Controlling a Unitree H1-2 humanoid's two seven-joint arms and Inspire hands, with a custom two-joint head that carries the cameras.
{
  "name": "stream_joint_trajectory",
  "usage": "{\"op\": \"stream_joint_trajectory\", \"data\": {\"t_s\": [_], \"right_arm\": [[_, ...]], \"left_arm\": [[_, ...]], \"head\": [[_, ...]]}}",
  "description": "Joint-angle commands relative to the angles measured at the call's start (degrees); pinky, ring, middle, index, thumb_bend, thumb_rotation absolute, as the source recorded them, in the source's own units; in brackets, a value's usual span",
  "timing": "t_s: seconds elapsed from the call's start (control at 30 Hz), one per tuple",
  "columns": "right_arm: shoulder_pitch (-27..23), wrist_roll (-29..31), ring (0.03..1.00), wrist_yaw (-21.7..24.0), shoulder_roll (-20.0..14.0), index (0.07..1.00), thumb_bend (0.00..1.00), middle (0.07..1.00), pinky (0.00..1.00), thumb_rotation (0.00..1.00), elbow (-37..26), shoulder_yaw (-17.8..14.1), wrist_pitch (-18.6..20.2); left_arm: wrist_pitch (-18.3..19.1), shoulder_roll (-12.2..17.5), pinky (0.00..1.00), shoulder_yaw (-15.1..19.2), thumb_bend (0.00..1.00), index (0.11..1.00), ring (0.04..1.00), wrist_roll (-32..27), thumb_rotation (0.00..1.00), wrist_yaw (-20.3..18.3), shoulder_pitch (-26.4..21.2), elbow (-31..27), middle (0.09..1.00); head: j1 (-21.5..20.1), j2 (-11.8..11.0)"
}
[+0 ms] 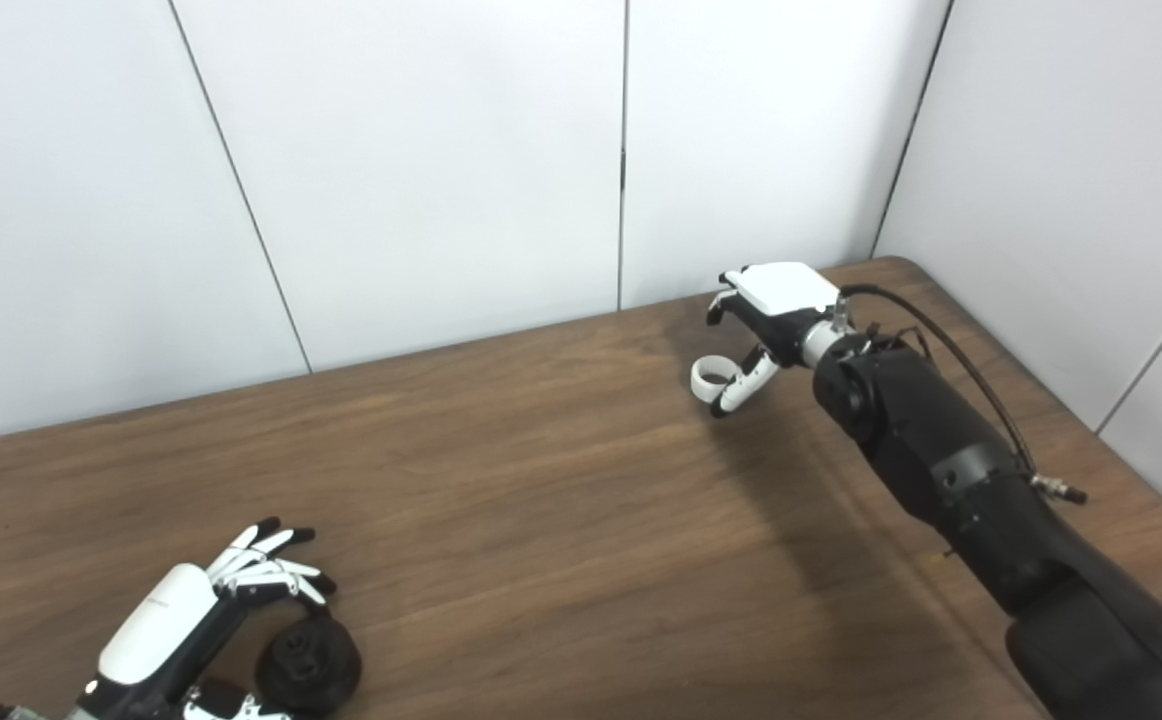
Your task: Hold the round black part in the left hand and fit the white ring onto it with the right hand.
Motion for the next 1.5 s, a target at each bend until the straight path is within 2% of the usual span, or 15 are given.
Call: {"op": "stream_joint_trajectory", "data": {"t_s": [0.0, 0.2, 0.57, 0.77, 1.3, 1.47], "right_arm": [[-3.72, 0.65, 1.0, 1.2, -2.22, 0.775, 0.95, 0.966, 1.0, 0.4, -1.4, -0.33, -0.35], [-4.36, 0.92, 1.0, 5.44, -2.87, 0.772, 0.95, 0.961, 1.0, 0.37, -2.26, 0.2, 0.11], [-3.53, 0.89, 1.0, 8.75, -3.24, 0.768, 0.95, 0.954, 1.0, 0.34, -3.76, 0.45, 0.64], [-3.31, 0.64, 1.0, 8.59, -3.1, 0.774, 0.95, 0.958, 1.0, 0.37, -3.66, 0.59, 0.44], [-3.01, 0.72, 1.0, 5.37, -2.92, 0.746, 0.89, 0.949, 1.0, 0.29, -2.16, 0.63, -1.28], [-2.84, 0.24, 1.0, 5.67, -2.96, 0.745, 0.89, 0.947, 1.0, 0.31, -2.61, 0.92, -0.97]], "left_arm": [[-0.08, -0.17, 1.0, -0.29, 0.52, 0.482, 0.919, 0.29, 0.06, -0.17, 0.54, -0.54, 0.696], [-0.09, -0.28, 1.0, 0.16, 0.52, 0.482, 0.913, -0.08, 0.06, -0.47, 0.78, -1.4, 0.696], [-0.09, 0.04, 1.0, 1.65, 0.52, 0.483, 0.915, -0.17, 0.06, -1.19, 1.94, -2.64, 0.697], [-0.08, 0.11, 1.0, 1.87, 0.52, 0.482, 0.912, 0.06, 0.06, -1.37, 1.92, -2.84, 0.699], [-0.1, 0.02, 1.0, 2.88, 0.52, 0.482, 0.917, 0.15, 0.06, -2.59, 2.22, -3.63, 0.696], [-0.1, 0.04, 1.0, 3.22, 0.52, 0.482, 0.914, 0.22, 0.06, -2.69, 2.33, -3.97, 0.696]], "head": [[-0.04, 0.11], [0.04, 0.75], [0.22, 1.23], [-0.02, 1.37], [0.04, 1.73], [0.07, 1.93]]}}
